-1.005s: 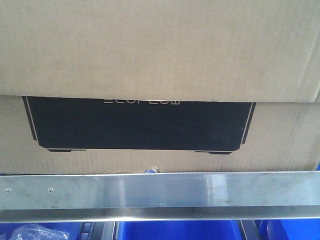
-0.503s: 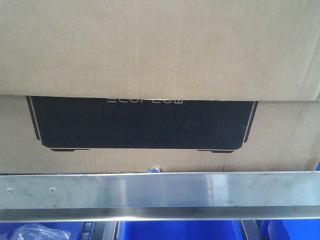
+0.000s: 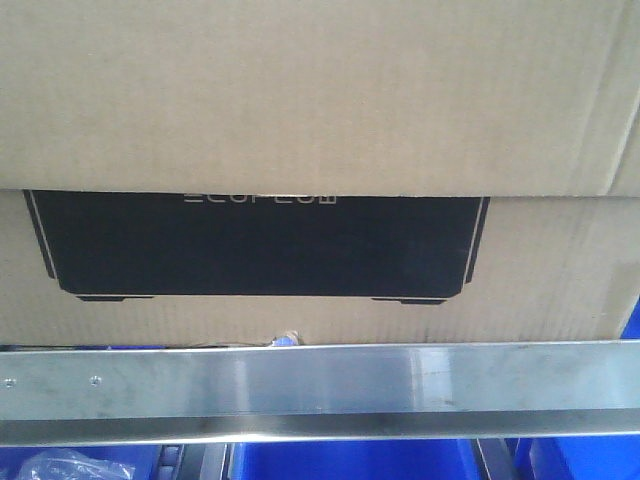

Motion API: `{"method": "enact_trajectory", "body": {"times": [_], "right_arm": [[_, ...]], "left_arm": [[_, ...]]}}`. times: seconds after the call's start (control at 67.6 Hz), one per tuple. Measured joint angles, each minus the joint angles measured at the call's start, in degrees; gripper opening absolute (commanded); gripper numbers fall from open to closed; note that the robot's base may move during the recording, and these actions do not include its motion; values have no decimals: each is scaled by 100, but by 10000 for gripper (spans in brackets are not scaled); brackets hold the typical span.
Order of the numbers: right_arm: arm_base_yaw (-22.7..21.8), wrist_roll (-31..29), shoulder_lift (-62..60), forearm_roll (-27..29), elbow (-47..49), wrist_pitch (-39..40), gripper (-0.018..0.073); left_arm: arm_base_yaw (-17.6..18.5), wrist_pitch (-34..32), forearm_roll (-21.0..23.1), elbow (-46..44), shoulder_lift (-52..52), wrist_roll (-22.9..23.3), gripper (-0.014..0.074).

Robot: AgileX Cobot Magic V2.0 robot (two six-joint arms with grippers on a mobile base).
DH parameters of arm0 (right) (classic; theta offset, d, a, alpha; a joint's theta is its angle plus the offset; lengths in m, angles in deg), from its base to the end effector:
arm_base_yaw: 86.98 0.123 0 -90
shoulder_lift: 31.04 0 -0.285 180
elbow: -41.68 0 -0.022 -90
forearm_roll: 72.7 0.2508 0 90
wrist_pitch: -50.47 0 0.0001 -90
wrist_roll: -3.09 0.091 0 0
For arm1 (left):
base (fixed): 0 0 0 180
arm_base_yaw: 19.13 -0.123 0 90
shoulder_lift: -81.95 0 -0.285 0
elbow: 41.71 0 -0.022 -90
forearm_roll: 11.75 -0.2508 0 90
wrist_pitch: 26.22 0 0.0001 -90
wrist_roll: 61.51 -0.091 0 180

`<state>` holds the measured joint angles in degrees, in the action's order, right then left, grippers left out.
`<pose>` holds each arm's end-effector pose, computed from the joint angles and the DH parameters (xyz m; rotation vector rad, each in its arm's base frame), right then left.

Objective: Grab box from left shelf to table start
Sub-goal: 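Lift the box with both grippers and pull it off the shelf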

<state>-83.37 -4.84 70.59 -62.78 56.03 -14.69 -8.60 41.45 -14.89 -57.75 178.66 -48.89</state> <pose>0.3473 0.0362 0.3565 -0.2210 2.6388 0.2076 0.3202 -0.0548 0.3910 -0.0389 2.5880 -0.0755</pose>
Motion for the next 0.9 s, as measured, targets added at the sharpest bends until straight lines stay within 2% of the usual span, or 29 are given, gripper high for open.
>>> {"method": "enact_trajectory", "body": {"times": [0.222, 0.37, 0.695, 0.902], "right_arm": [[0, 55, -12, 21, 0, 0, 57], [3, 96, -130, 21, -13, -13, 57], [3, 97, -931, 138, -76, -439, 57], [106, 188, -1252, 142, -91, -698, 57]], "left_arm": [[0, -10, 1, 0, 13, 53, -93], [74, -10, -114, 27, -97, 301, -93], [488, 474, -557, 104, -1080, 780, -93], [517, 474, -614, 130, -1412, 824, -93]]}}
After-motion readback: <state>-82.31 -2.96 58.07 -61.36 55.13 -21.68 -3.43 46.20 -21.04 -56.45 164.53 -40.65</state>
